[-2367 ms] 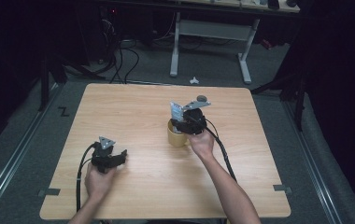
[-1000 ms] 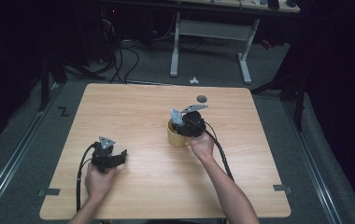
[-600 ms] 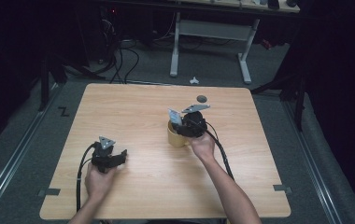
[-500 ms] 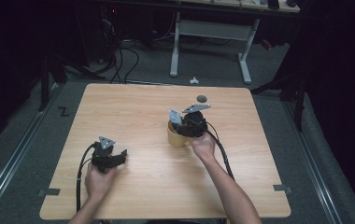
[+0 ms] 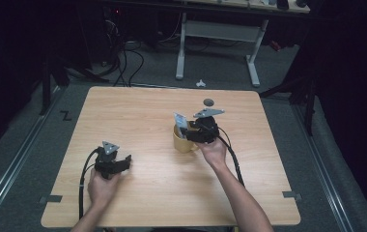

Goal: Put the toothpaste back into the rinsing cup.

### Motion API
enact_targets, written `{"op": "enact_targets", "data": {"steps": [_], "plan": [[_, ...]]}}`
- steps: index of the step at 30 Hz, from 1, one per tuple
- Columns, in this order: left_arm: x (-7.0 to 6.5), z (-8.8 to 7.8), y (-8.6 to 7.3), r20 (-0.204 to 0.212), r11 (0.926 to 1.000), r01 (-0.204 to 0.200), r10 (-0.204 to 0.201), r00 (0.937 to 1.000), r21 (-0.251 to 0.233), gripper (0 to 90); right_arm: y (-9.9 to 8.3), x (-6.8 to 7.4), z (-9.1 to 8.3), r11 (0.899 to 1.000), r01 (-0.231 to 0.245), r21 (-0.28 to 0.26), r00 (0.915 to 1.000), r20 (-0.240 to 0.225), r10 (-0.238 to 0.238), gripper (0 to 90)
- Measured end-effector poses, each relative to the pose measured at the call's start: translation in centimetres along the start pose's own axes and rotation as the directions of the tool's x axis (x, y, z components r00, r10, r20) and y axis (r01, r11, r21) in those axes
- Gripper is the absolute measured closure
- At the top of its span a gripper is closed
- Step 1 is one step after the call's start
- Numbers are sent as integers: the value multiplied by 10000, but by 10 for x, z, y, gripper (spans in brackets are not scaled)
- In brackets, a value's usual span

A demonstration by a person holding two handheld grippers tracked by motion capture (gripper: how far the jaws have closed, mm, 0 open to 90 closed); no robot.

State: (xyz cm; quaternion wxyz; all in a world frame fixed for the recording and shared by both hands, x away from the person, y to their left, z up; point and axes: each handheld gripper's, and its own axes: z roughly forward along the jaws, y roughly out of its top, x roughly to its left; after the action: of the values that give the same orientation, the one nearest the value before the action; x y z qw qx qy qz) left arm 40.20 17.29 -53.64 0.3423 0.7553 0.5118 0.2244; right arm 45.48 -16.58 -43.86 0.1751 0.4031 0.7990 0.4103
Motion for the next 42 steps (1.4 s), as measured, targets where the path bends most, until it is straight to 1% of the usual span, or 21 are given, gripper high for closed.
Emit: {"op": "enact_targets", "data": {"steps": [14, 18, 24, 36, 42], "plan": [[0, 0, 0, -6, 10000, 9, -9, 10000, -6, 318, -1, -5, -21, 9987, -2, -509, 10000, 51, 5, 526], [0, 0, 0, -9, 10000, 8, -9, 10000, -6, 318, -4, -8, -29, 9975, 37, -712, 9998, 189, -24, 529], [0, 0, 0, -11, 10000, 9, -9, 10000, -5, 318, -5, -12, -39, 9957, -69, -927, 9994, 338, 101, 526], [0, 0, 0, -8, 10000, 13, -13, 10000, -5, 318, -8, -19, -53, 9935, -199, -1124, 9986, 467, 252, 524], [0, 0, 0, -3, 10000, 11, -11, 10000, -4, 317, -12, -23, -56, 9930, -245, -1155, 9983, 501, 304, 524]]}}
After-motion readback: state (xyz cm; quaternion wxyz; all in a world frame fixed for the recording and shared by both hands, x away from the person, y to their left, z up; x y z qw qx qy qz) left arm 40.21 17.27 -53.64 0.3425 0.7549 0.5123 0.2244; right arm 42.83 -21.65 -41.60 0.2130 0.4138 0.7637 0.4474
